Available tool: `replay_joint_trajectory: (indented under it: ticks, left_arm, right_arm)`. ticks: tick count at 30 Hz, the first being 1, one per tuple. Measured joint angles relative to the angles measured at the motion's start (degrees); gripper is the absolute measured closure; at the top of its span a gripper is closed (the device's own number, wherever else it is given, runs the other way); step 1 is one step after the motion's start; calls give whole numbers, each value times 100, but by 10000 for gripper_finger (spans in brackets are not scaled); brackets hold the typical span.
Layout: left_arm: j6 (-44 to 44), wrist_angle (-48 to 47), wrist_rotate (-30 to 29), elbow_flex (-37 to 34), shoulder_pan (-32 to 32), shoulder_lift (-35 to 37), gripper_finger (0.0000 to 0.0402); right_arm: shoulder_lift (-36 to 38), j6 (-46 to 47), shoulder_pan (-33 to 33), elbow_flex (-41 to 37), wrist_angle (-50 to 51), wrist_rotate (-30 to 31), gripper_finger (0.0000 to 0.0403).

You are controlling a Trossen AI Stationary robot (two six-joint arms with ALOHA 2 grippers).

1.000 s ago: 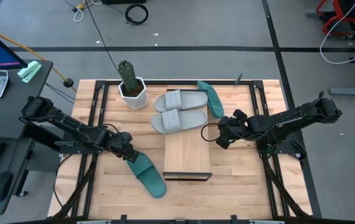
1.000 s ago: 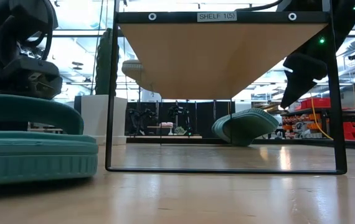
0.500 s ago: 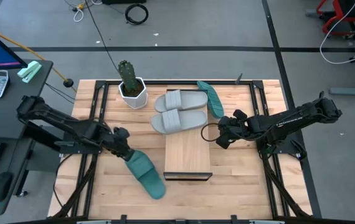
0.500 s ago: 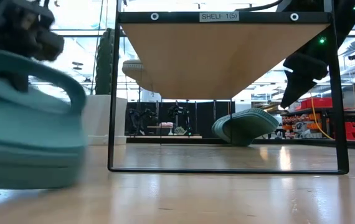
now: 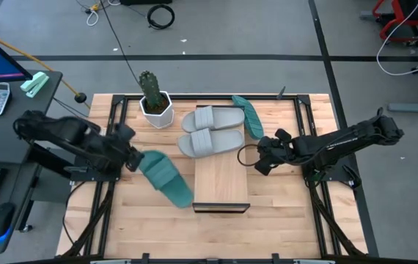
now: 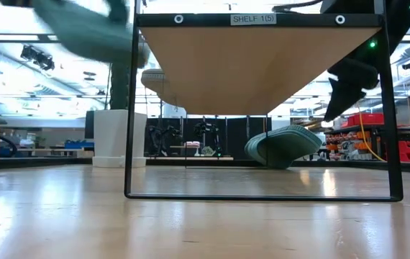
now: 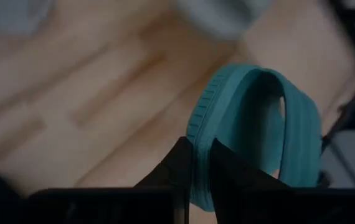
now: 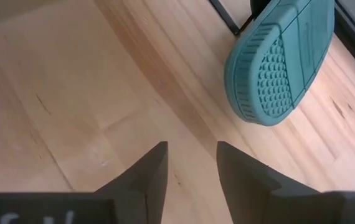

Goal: Pick and place slides into the shelf
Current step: Put the bottom green slipper on the shelf

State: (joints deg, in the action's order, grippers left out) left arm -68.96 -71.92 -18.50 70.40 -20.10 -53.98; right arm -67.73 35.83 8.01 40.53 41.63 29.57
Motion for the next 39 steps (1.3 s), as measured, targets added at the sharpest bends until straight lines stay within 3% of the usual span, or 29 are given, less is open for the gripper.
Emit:
replay_joint_trajectory:
  ticks: [6,22,31,39]
  left_arm:
    - [436,-86,-619,639,9,-56,366]
    - [364,-377,-500,657,39,-227,368]
    - [237,-996,-598,681,39,-218,368]
    - [844,-1170,-1101,1829,37,-530,368]
  right_arm:
    - [410,-122,0,262,6,-1,262]
    - [881,-1162,0,1549,1,72,265]
    - [884,-1180,4,1646,19,55,265]
    - [884,-1143,4,1646,-4,34,265]
